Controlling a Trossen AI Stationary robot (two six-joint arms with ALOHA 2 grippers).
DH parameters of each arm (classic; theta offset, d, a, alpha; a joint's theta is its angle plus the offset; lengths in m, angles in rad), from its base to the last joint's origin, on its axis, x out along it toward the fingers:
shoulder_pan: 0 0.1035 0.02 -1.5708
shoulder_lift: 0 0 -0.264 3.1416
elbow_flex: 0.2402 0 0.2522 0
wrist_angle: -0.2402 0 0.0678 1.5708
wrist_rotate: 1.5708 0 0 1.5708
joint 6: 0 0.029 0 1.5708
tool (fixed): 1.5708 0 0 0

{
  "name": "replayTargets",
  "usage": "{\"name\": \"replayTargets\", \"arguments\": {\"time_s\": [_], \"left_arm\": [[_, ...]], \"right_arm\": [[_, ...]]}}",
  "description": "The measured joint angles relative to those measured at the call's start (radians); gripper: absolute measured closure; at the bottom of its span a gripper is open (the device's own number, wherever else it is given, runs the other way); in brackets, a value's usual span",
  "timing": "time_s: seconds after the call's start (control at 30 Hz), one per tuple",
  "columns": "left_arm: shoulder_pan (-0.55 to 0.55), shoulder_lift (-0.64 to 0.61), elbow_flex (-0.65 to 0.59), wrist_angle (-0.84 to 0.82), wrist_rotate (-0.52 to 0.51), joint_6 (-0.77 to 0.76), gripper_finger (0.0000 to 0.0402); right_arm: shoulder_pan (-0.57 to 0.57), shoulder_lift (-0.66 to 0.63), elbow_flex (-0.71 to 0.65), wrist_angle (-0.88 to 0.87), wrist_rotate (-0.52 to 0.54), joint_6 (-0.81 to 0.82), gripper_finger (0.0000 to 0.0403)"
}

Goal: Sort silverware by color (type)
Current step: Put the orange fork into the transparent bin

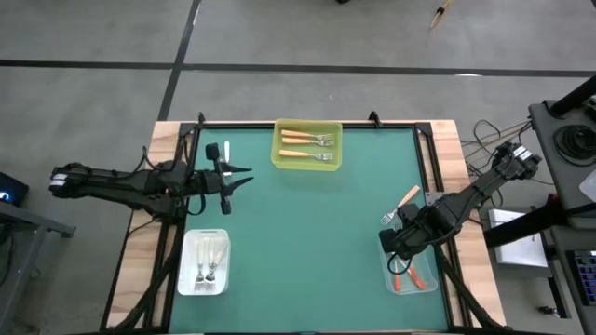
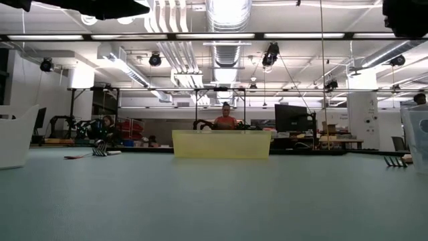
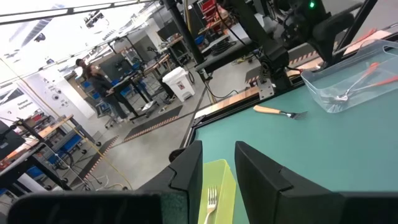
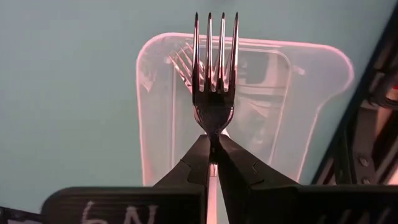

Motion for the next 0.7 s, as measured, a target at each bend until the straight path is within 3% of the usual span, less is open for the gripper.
{"name": "replayTargets", "arguments": {"time_s": [0.3,0.7], "left_arm": [[0.0,0.0,0.0,0.0,0.0,0.0,0.0325],[0.0,0.0,0.0,0.0,0.0,0.004,0.0325]], "right_arm": [[0.073,-0.026,-0.088,0.092,-0.008,0.02,0.0391],[0.208,-0.026,-0.145,0.093,-0.008,0.309,0.0391]]}}
